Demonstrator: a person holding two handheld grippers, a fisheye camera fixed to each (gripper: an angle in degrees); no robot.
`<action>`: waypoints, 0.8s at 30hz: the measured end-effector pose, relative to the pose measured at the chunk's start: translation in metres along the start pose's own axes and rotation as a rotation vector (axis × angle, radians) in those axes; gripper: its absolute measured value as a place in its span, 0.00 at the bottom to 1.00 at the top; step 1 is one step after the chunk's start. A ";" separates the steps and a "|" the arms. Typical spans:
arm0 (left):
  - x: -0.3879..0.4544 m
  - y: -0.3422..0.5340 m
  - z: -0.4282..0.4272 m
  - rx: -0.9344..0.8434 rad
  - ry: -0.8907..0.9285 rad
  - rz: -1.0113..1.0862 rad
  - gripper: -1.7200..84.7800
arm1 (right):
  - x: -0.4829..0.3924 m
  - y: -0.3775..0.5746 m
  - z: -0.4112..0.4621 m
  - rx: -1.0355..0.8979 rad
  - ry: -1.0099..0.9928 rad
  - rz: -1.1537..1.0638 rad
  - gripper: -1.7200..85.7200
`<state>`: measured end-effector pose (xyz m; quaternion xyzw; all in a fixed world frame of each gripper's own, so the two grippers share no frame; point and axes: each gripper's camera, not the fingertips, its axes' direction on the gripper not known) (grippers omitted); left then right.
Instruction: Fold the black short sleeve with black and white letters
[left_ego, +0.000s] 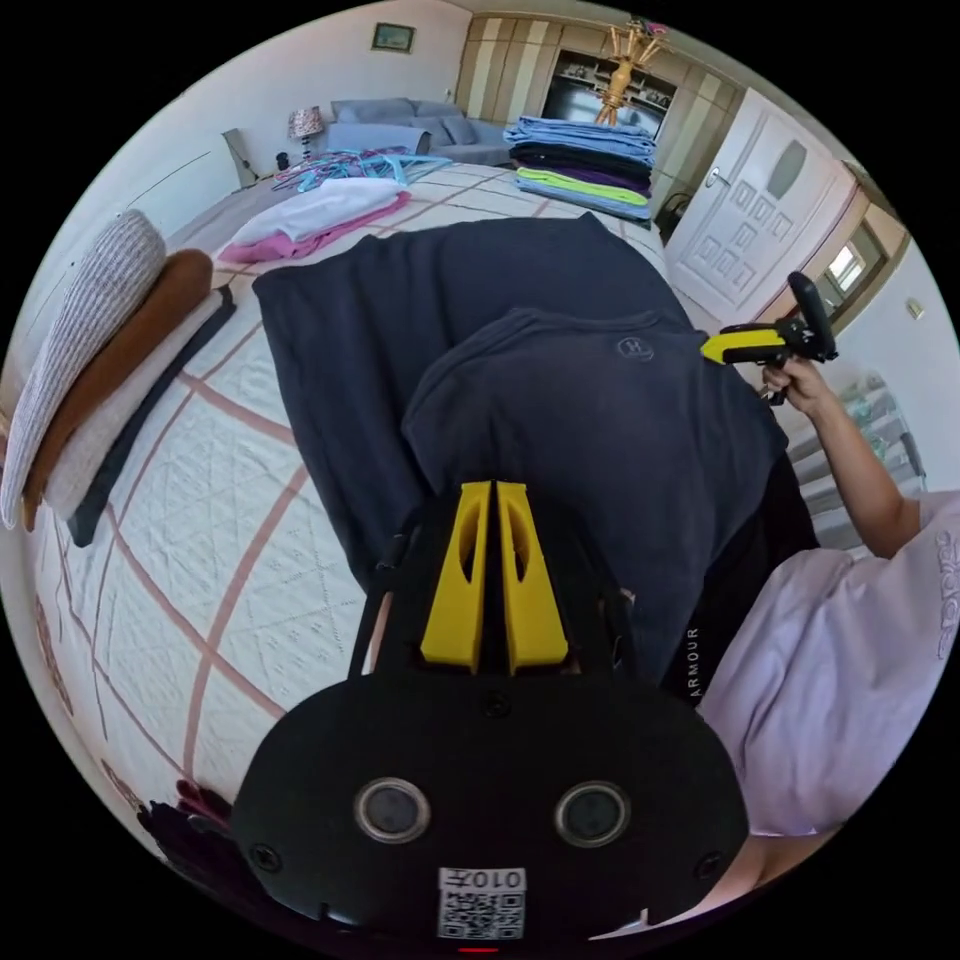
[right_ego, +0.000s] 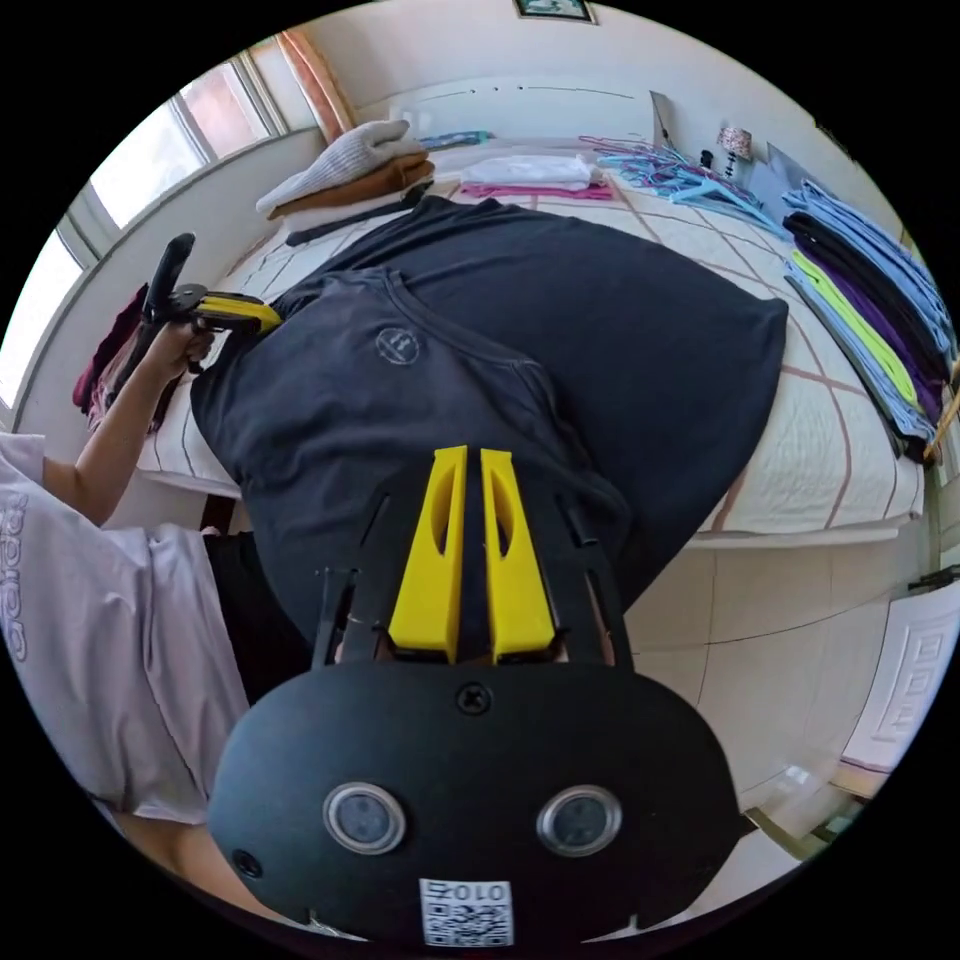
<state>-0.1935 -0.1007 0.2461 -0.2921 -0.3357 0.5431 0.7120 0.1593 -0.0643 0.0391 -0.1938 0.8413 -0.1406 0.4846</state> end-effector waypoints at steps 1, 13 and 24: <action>-0.007 0.001 0.001 0.001 0.031 -0.012 0.02 | 0.004 -0.001 0.005 -0.024 -0.002 0.017 0.05; -0.073 -0.068 -0.055 0.122 -0.214 -0.108 0.09 | 0.060 0.003 -0.081 0.282 0.066 0.091 0.07; -0.175 -0.196 0.037 -0.059 -0.304 -0.314 0.16 | 0.174 -0.098 -0.052 0.234 0.183 0.281 0.12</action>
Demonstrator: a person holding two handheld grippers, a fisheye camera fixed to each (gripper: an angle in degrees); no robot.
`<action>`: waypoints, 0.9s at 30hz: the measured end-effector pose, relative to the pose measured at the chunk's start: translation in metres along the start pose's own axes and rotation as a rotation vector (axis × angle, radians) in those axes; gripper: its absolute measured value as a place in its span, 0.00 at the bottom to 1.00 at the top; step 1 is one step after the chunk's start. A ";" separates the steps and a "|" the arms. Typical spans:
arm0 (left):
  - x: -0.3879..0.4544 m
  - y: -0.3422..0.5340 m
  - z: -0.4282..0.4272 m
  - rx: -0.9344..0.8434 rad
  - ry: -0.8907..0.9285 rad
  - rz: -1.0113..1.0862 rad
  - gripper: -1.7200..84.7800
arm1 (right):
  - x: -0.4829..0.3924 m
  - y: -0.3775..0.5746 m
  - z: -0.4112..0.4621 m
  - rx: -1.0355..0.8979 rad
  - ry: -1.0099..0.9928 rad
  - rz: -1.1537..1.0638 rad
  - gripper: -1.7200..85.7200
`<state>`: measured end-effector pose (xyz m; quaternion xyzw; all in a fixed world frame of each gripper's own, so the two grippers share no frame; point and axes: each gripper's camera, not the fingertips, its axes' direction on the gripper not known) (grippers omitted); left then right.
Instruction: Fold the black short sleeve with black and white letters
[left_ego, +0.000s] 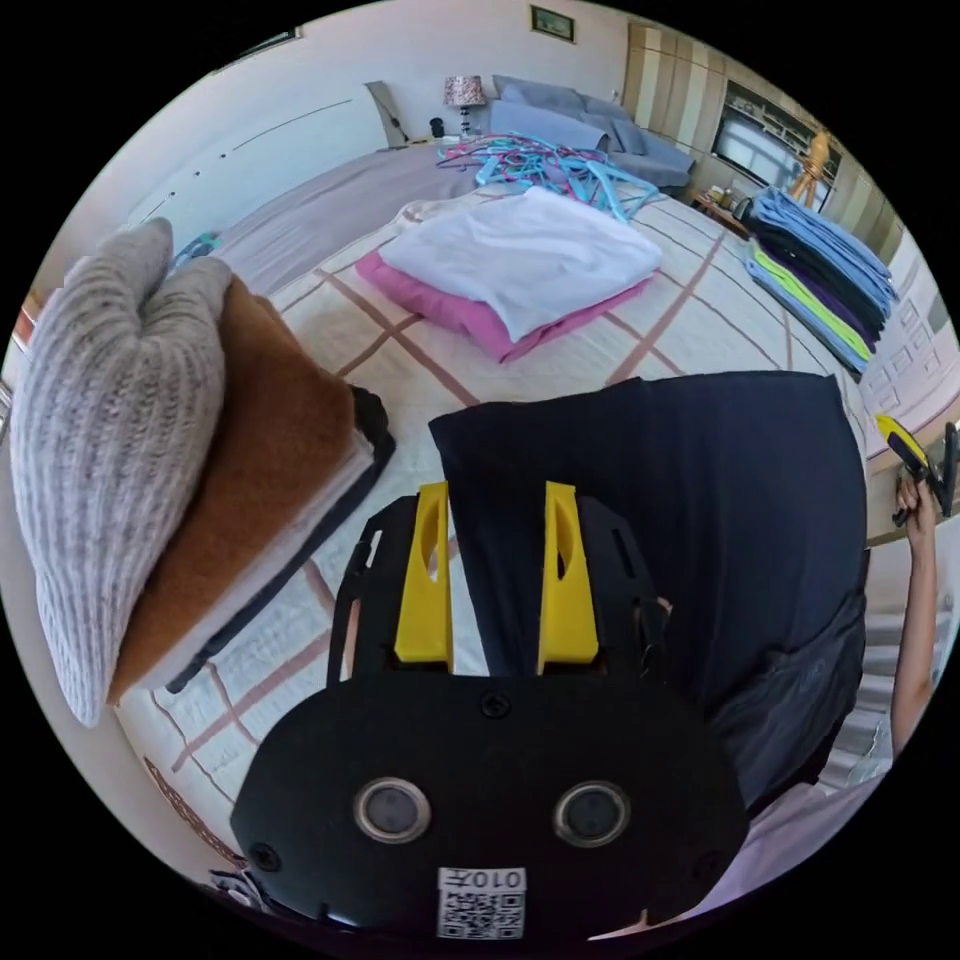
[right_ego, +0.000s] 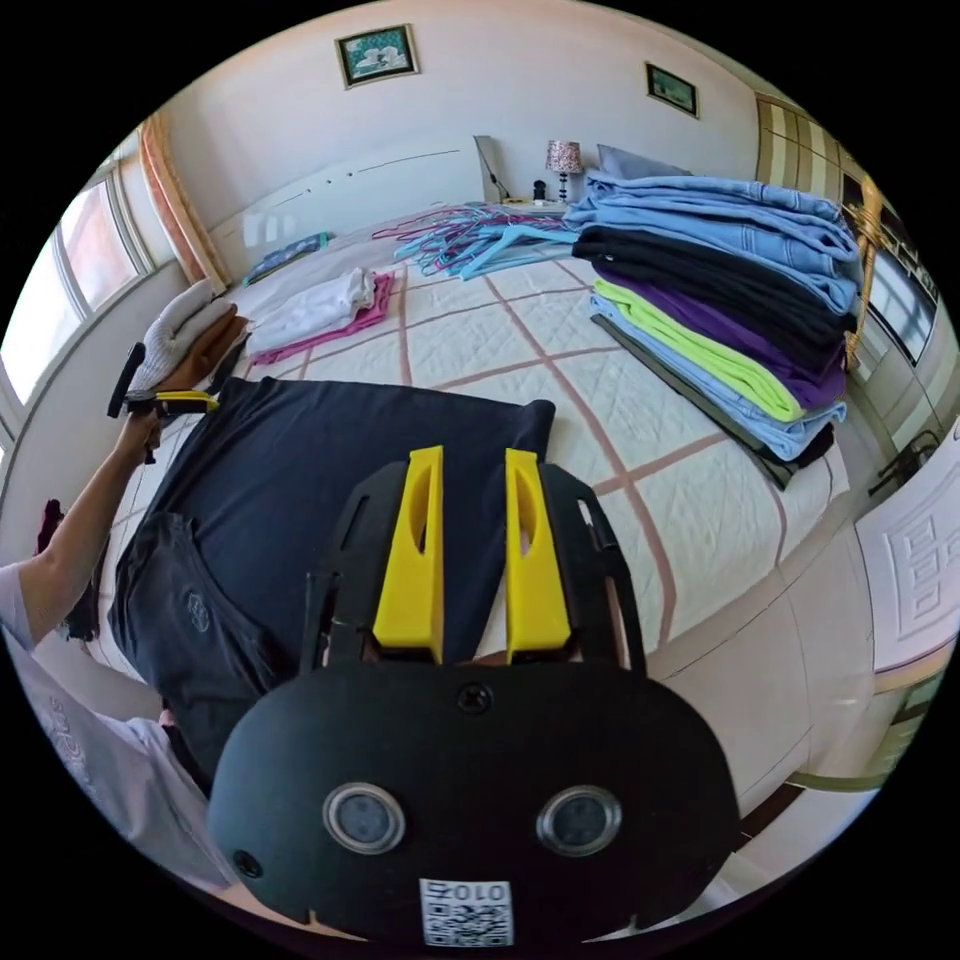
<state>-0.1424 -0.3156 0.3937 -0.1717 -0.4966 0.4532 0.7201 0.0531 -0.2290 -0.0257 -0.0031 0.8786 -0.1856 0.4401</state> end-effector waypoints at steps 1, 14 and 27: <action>-0.001 -0.002 0.004 0.003 -0.011 -0.011 0.16 | 0.003 -0.005 0.005 -0.008 0.011 0.005 0.13; -0.006 -0.004 -0.016 0.058 0.019 -0.040 0.09 | 0.019 -0.035 0.062 -0.090 0.009 0.052 0.07; 0.039 0.001 -0.062 0.055 -0.195 0.060 0.09 | 0.023 -0.041 0.055 -0.094 0.057 0.066 0.06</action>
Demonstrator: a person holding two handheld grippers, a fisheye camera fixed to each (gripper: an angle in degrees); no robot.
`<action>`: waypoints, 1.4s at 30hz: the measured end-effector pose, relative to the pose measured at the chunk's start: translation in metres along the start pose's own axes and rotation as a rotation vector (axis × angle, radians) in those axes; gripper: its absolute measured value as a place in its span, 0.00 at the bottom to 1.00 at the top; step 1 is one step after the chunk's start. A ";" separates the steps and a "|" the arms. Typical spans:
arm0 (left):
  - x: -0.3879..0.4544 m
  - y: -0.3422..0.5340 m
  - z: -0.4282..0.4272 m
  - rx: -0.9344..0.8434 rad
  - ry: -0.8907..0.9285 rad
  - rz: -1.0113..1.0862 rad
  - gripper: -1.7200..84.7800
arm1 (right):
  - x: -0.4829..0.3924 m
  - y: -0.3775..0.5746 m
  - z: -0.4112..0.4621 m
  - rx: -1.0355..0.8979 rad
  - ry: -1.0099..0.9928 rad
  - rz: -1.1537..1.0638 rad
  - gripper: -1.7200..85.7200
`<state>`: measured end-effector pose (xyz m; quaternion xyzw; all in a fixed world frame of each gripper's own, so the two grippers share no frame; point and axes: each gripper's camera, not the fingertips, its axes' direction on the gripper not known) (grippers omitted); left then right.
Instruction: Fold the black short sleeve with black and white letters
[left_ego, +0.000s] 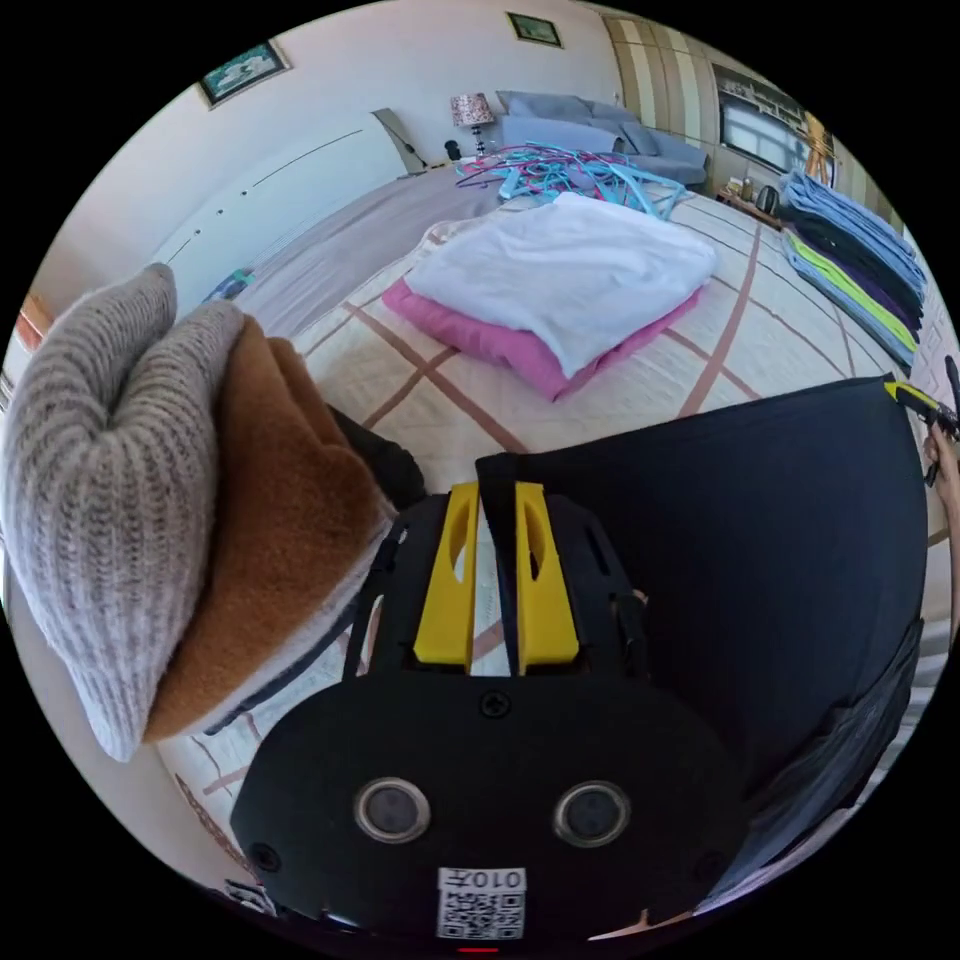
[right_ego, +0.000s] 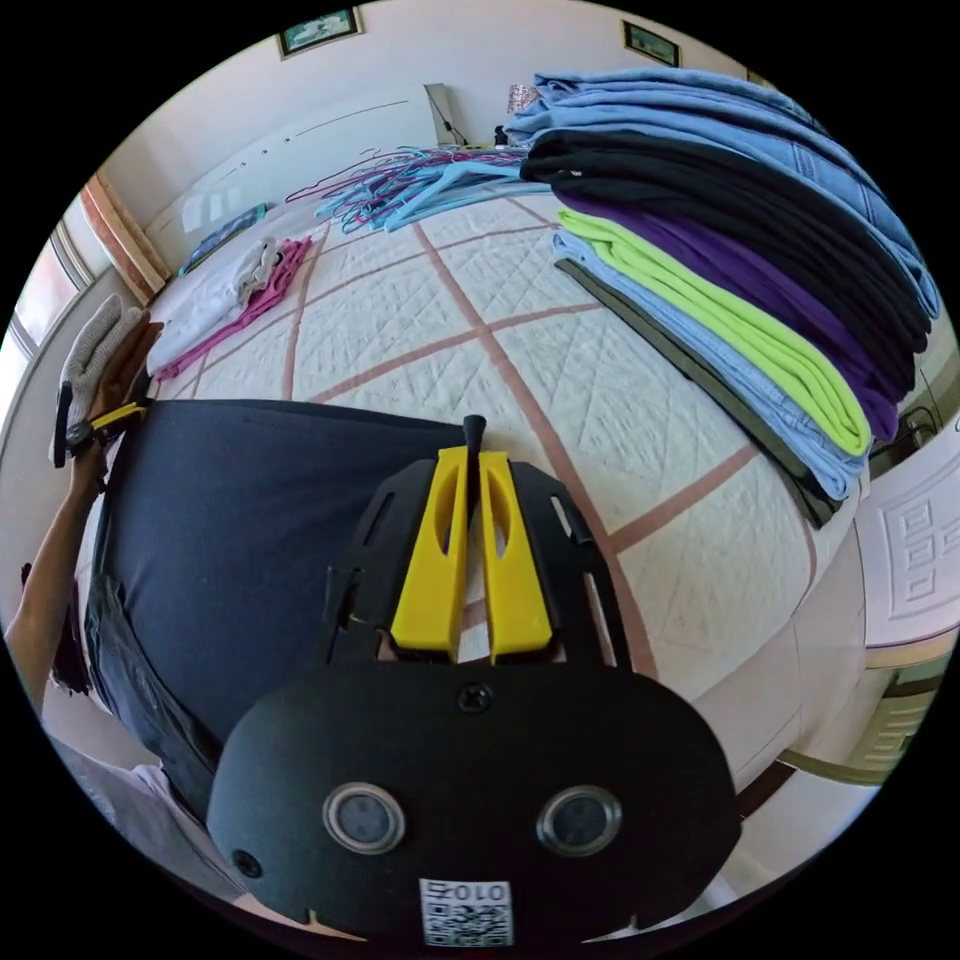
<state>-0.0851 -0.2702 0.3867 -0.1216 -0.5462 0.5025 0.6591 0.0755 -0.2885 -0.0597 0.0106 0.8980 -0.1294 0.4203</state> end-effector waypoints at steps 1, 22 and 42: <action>0.006 0.002 -0.017 0.002 -0.047 0.020 0.09 | 0.001 0.002 -0.006 0.011 0.012 0.007 0.06; 0.209 0.373 -0.326 0.237 0.118 0.869 0.14 | -0.188 0.342 -0.173 0.064 -0.137 -0.727 0.10; 0.267 0.434 -0.375 0.069 -0.075 1.064 0.15 | -0.293 0.413 -0.159 -0.077 0.139 -0.986 0.14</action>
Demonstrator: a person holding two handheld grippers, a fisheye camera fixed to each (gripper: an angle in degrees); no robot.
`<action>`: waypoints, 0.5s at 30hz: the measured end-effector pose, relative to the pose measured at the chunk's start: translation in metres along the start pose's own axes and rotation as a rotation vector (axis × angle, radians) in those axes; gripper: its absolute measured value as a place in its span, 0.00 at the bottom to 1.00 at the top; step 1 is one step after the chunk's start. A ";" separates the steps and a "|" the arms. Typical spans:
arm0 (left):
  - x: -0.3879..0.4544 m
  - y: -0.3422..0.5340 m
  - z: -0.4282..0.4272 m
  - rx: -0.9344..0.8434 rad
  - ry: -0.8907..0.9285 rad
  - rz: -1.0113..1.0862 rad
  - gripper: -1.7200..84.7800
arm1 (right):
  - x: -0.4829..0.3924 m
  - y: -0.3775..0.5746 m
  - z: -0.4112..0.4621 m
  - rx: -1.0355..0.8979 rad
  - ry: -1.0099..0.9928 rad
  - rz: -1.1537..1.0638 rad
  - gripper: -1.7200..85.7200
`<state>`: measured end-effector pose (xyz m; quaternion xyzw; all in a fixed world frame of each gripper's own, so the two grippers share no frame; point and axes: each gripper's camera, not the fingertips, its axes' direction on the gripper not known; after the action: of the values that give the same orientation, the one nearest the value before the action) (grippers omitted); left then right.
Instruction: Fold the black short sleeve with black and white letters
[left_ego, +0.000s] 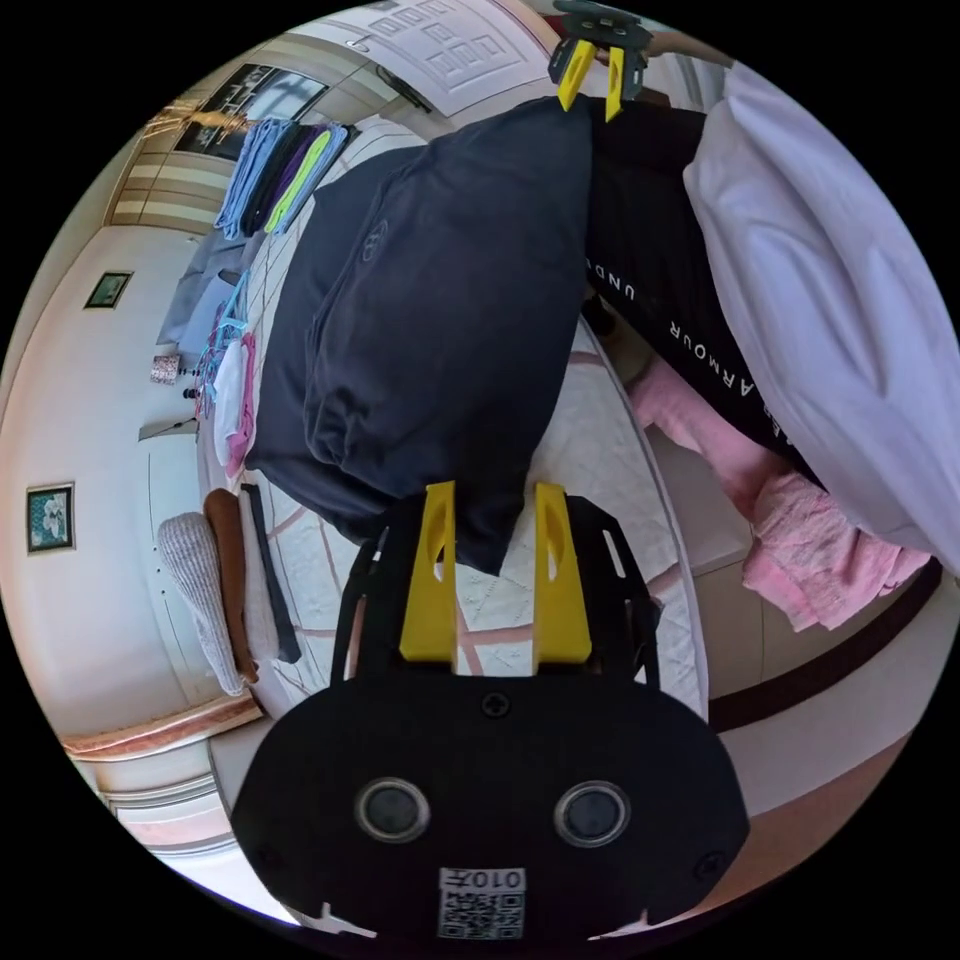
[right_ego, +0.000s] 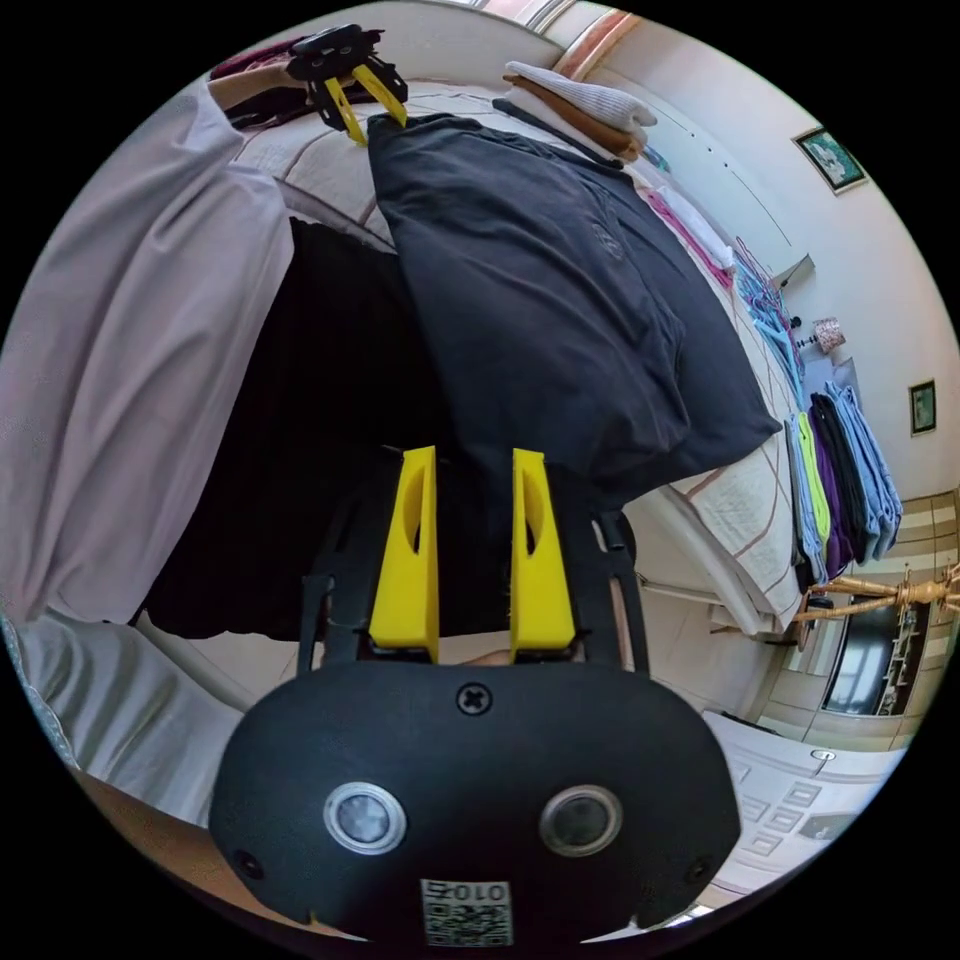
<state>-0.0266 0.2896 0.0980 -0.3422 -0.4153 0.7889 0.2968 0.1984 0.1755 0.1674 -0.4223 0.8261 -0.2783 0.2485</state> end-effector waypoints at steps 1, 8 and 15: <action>-0.002 0.002 -0.004 0.002 0.015 -0.006 0.15 | -0.001 0.000 0.000 -0.002 0.006 -0.003 0.14; -0.008 0.010 -0.017 -0.001 0.089 -0.008 0.14 | -0.022 -0.002 0.001 -0.039 0.089 -0.047 0.14; -0.013 0.021 -0.026 0.019 0.135 -0.032 0.13 | -0.050 0.002 0.012 -0.093 0.217 -0.093 0.12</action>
<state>-0.0025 0.2814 0.0729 -0.3851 -0.3921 0.7631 0.3401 0.2305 0.2153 0.1660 -0.4384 0.8398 -0.2950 0.1246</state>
